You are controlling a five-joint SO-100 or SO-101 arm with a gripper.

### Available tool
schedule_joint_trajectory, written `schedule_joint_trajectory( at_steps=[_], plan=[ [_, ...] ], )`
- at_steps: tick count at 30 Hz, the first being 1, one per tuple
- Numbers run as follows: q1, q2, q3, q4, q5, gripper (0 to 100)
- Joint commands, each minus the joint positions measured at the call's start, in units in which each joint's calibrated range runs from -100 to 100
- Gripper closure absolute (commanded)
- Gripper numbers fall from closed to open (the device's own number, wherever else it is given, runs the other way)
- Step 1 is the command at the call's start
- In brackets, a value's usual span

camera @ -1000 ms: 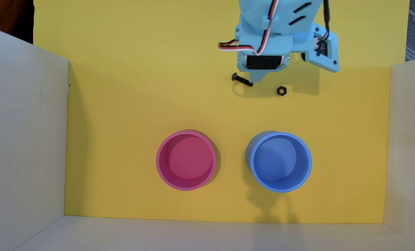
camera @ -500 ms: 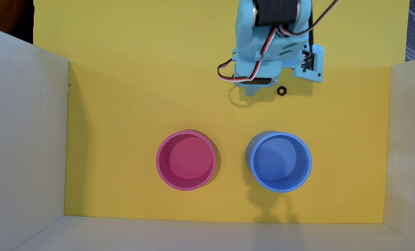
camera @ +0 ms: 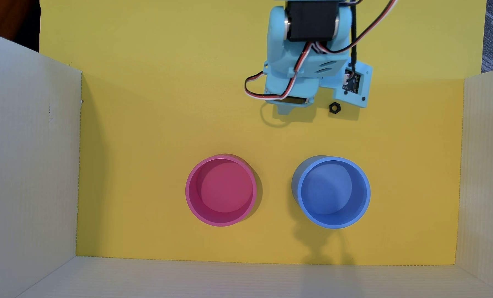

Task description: Pick up the bolt and place it in the pink box

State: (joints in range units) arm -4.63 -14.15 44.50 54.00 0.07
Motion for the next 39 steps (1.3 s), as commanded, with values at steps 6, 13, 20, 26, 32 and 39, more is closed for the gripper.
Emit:
schedule_joint_trajectory(
  at_steps=[6, 13, 20, 26, 32, 39],
  plan=[
    [-0.4, -0.2, -1.0, -0.7, -0.2, 85],
    [-0.4, 3.7, -0.1, -3.4, -0.3, 85],
    [-0.5, 7.4, -1.7, -4.8, -0.3, 85],
    [-0.5, 8.0, -1.9, -4.6, -0.3, 93],
    [-0.4, 8.0, -1.9, -4.7, -0.3, 99],
    [0.7, 4.2, -4.2, -4.4, 0.4, 99]
  ],
)
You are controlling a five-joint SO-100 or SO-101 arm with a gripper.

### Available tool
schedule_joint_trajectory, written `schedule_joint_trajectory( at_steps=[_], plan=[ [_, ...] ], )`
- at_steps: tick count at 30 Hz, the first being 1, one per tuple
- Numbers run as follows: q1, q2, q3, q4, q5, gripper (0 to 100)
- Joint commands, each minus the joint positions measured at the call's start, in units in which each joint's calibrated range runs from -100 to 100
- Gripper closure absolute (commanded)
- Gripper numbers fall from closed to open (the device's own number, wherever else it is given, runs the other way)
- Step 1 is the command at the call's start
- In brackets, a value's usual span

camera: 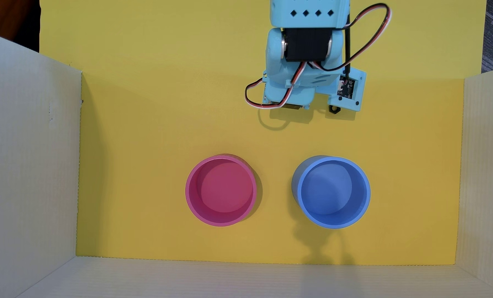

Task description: Pick up the bolt and place it in the pink box

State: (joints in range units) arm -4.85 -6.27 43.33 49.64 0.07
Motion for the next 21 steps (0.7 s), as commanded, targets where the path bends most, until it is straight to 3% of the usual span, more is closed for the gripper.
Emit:
schedule_joint_trajectory(
  at_steps=[1, 10, 21],
  plan=[
    [1.6, -5.4, -3.7, 0.1, 0.4, 99],
    [5.4, -24.2, -10.6, 7.4, 0.4, 99],
    [11.6, -10.9, -29.2, 8.7, 0.4, 99]
  ],
)
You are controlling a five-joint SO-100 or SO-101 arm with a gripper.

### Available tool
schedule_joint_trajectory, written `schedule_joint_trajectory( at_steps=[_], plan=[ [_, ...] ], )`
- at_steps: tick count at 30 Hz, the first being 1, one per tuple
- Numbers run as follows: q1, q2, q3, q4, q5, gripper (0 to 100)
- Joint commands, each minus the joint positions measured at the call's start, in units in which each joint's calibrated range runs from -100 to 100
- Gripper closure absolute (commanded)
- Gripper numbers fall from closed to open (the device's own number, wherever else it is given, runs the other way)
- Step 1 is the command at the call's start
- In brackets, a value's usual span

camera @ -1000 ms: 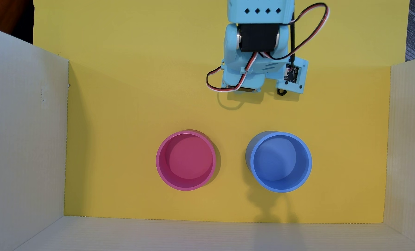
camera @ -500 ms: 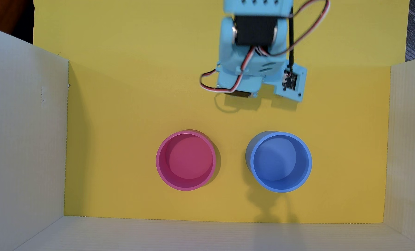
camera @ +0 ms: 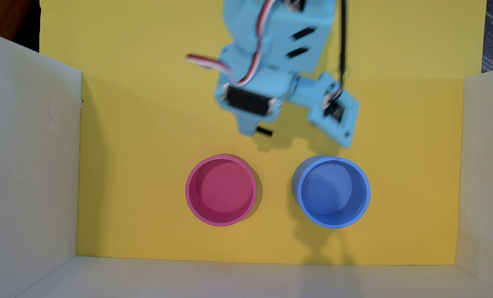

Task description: Pick up the bolt and place it in the pink box

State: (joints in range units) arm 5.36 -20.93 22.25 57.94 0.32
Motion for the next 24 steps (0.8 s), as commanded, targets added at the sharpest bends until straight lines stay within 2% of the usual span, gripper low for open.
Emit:
schedule_joint_trajectory(
  at_steps=[1, 13, 24],
  plan=[
    [1.8, 5.4, -9.9, 0.4, 0.1, 99],
    [2.2, 27.0, -35.3, 7.0, 0.0, 99],
    [2.2, 38.4, -46.2, 9.3, -0.3, 99]
  ],
)
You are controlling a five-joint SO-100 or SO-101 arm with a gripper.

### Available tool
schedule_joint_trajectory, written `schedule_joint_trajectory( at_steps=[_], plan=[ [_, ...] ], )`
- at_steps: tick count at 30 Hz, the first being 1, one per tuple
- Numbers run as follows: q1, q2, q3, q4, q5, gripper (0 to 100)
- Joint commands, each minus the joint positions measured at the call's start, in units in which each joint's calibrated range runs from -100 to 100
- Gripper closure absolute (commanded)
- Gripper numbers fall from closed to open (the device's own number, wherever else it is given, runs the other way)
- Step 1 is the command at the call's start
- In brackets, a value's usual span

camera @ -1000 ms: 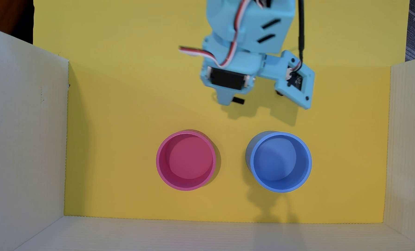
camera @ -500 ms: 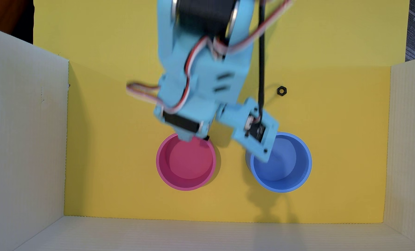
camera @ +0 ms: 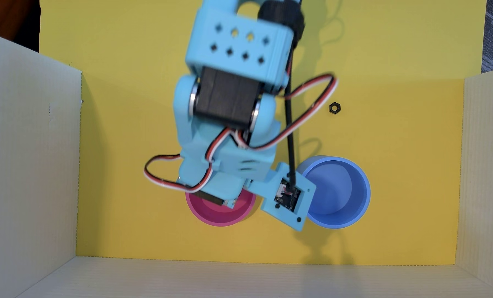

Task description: Pick up the bolt and place it in the pink box

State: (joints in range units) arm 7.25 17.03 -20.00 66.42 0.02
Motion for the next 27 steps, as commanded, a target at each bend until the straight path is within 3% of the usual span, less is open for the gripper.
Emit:
schedule_joint_trajectory(
  at_steps=[1, 15, 21, 23, 27],
  plan=[
    [0.3, 0.7, -4.3, 1.1, 0.0, 99],
    [0.3, 1.1, -3.7, 1.2, 0.1, 98],
    [0.3, 0.9, -3.8, 2.6, 0.4, 82],
    [0.0, 0.5, -3.8, 3.5, 0.4, 84],
    [-0.3, 0.1, -4.5, 5.3, 0.5, 100]
  ],
)
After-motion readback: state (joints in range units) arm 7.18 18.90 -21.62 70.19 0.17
